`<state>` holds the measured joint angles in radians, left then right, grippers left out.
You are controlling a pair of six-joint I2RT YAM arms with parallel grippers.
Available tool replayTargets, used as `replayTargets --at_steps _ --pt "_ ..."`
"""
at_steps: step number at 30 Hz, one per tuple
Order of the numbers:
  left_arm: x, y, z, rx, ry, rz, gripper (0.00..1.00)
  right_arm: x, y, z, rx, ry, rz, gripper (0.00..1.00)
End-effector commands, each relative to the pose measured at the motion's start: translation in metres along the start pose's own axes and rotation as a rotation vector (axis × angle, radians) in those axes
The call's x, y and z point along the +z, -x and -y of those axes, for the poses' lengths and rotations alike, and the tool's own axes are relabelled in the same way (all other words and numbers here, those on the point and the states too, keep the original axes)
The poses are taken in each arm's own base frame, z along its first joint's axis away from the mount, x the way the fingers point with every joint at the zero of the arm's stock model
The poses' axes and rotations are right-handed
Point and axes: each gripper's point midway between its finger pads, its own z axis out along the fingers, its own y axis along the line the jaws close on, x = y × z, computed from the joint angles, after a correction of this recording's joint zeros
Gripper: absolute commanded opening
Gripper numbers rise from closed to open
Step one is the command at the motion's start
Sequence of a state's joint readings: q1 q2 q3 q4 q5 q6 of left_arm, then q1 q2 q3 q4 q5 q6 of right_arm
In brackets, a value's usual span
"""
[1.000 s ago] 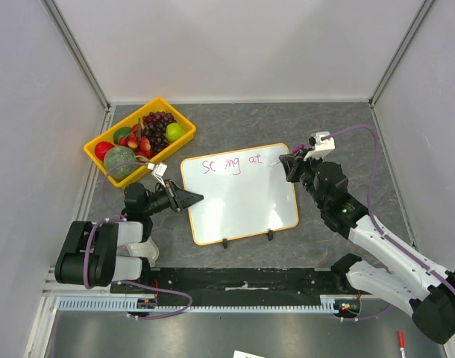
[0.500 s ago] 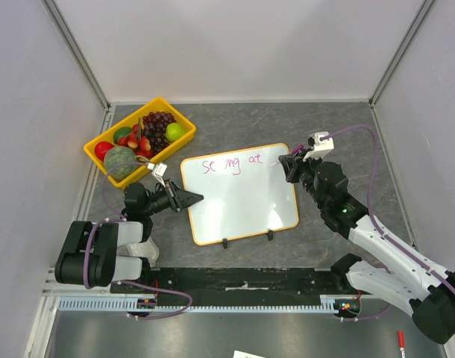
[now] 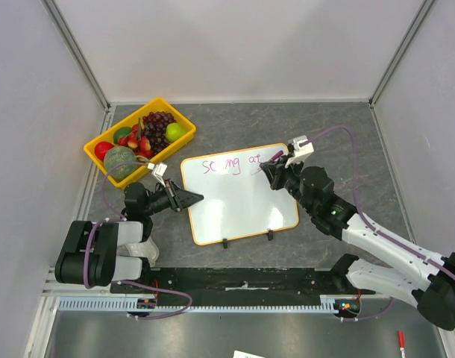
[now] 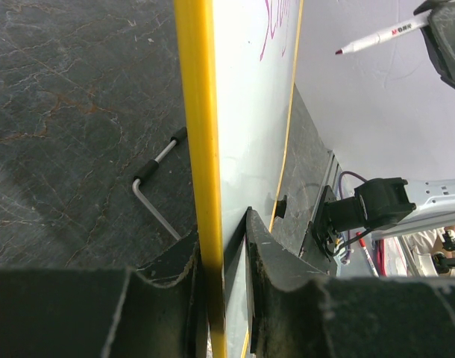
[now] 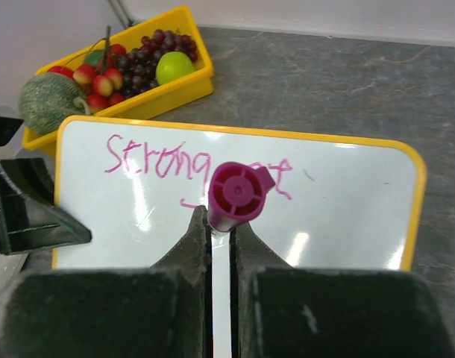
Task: Write a sentence on the whiteboard
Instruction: Pick up the sentence from the whiteboard.
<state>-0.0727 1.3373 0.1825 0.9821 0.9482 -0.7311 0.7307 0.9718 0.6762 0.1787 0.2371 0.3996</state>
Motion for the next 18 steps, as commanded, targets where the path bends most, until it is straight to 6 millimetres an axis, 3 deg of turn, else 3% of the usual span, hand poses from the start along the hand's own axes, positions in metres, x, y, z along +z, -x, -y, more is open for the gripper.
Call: replayTargets --at_steps 1,8,18 --pt "0.003 0.004 -0.008 0.075 0.020 0.008 0.02 0.006 0.039 -0.030 0.009 0.046 0.116 0.00" --pt "0.003 0.004 -0.009 0.073 0.022 0.009 0.02 0.017 0.037 -0.080 0.032 0.142 0.129 0.00" --pt "0.003 0.004 -0.008 0.075 0.021 0.007 0.02 0.031 0.027 -0.131 0.028 0.217 0.129 0.00"
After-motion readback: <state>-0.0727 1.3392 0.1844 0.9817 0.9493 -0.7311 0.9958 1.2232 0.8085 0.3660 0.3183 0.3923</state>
